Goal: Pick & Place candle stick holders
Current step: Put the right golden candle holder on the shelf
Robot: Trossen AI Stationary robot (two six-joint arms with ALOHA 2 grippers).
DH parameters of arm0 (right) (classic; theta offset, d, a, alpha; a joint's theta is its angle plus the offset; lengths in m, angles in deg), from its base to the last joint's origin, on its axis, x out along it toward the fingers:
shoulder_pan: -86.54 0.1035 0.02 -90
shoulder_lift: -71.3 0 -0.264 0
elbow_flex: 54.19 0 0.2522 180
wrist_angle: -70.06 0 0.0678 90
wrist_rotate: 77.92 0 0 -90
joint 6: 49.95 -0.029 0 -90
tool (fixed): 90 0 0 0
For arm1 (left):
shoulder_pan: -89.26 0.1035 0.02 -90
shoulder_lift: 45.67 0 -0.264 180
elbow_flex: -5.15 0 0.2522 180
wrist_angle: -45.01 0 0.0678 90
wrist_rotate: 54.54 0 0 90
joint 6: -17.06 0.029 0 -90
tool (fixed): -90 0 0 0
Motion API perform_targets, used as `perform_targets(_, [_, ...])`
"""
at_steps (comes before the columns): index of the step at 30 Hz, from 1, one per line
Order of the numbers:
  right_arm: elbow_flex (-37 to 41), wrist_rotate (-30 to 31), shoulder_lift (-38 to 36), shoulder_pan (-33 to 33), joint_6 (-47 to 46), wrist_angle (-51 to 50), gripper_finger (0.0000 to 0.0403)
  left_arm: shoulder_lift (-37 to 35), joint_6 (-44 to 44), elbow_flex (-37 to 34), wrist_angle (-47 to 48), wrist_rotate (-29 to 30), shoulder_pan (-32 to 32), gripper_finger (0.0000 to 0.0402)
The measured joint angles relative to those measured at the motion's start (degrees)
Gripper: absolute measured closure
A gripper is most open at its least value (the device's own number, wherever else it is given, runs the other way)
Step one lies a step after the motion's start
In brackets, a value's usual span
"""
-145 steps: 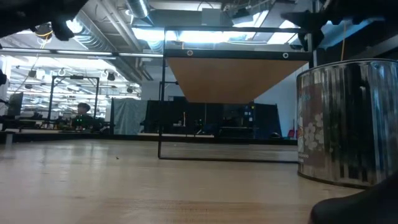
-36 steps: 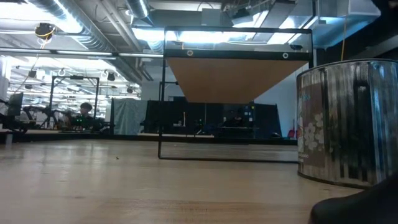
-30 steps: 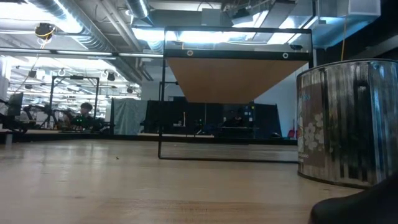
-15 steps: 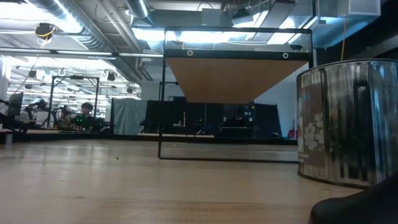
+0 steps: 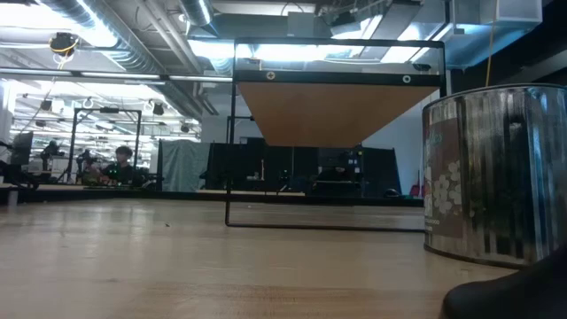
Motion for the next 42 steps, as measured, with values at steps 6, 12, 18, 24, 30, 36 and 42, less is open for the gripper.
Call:
perform_targets(6, [0.0,0.0,0.0,0.0,0.0,0.0,0.0174,0.0,3.0,0.0,0.6,2.0,1.4,0.0292])
perform_targets(12, [0.0,0.1,0.0,0.0,0.0,0.0,0.0174,0.0,5.4,0.0,-1.9,3.3,1.7,0.0273])
perform_targets(18, [0.0,0.2,0.0,0.0,0.0,-0.1,0.0174,0.1,9.8,0.0,-3.4,6.2,2.5,0.0272])
perform_targets(24, [0.0,0.2,0.0,0.0,0.0,-0.2,0.0174,0.5,12.9,0.0,-5.3,6.2,3.7,0.0272])
perform_targets(30, [0.0,0.1,0.0,0.0,0.0,-0.2,0.0174,0.5,13.5,0.0,-5.0,6.5,4.0,0.0272])
perform_targets(36, [0.0,-0.3,0.0,0.0,0.0,-0.2,0.0174,0.5,12.5,0.0,-4.0,7.2,4.0,0.0287])
perform_targets(42, [0.0,-0.3,0.0,0.0,0.0,-0.2,0.0174,1.6,10.8,0.0,-2.1,7.8,4.0,0.0366])
